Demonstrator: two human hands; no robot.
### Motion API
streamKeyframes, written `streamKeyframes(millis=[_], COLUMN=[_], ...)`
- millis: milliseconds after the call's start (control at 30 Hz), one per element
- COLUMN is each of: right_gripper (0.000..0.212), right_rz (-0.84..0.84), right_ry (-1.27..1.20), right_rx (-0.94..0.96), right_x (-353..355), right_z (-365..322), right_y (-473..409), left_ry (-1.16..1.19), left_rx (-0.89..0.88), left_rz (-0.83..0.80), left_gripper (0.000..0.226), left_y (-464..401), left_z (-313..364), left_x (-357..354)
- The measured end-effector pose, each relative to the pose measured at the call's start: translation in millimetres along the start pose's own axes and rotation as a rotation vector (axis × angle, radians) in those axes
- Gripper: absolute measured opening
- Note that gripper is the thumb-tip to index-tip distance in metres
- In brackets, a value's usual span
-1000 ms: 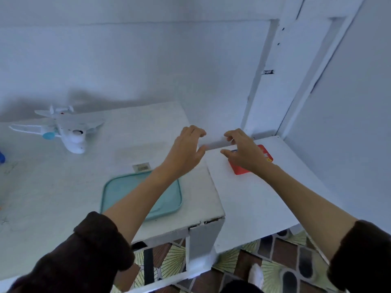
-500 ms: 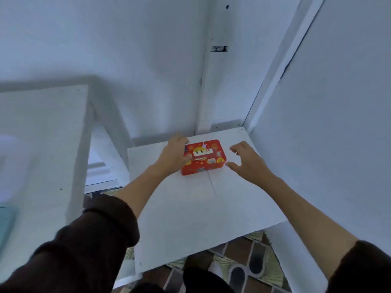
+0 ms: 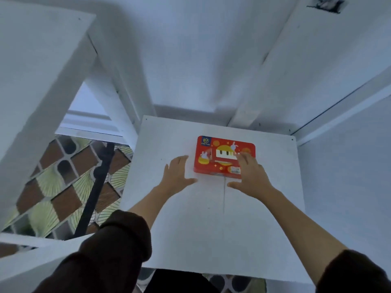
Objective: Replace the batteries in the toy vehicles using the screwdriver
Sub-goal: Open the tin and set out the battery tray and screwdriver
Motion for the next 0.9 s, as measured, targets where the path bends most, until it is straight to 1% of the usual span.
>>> streamKeyframes(millis=[67, 167, 267, 333, 400, 433, 600, 667, 800, 900], right_gripper=[0.101, 0.115, 0.129, 0.134, 0.136, 0.136, 0.130, 0.127, 0.128, 0.129], right_rz=[-0.004, -0.039, -0.113, -0.156, -0.180, -0.183, -0.136, -0.139, -0.159, -0.188], right_ry=[0.036, 0.133, 0.255, 0.326, 0.348, 0.341, 0.319, 0.352, 0.347, 0.337], right_rx=[0.033, 0.086, 0.131, 0.160, 0.166, 0.165, 0.153, 0.154, 0.160, 0.165], right_x=[-8, -20, -33, -42, -49, -52, -55, -53, -56, -54], right_z=[4, 12, 23, 33, 39, 41, 39, 37, 36, 37], right_y=[-27, -68, -97, -109, -114, -116, -122, -123, -128, -129], left_ry=[0.052, 0.058, 0.051, 0.043, 0.031, 0.027, 0.044, 0.029, 0.013, 0.006], left_rx=[-0.001, -0.028, -0.069, -0.072, -0.049, -0.034, 0.022, 0.049, 0.050, 0.057], left_rz=[-0.001, 0.024, 0.058, 0.077, 0.099, 0.122, 0.323, 0.341, 0.383, 0.385], left_gripper=[0.088, 0.091, 0.096, 0.103, 0.104, 0.101, 0.084, 0.078, 0.075, 0.071], left_y=[-18, -45, -68, -76, -79, -79, -87, -87, -86, -86], left_z=[-6, -17, -28, -33, -35, -35, -29, -26, -27, -28], left_x=[-11, -30, -51, -66, -79, -85, -95, -99, -105, -106])
Point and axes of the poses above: each hand's wrist, its own y-axis away from the middle knuckle, its own x-axis out of the back of the hand, z = x × y, the point moved 2 cm from there along -y, towards the middle knuckle, and after that the axes turned 7 degrees about -y, right-handed, at the moved point
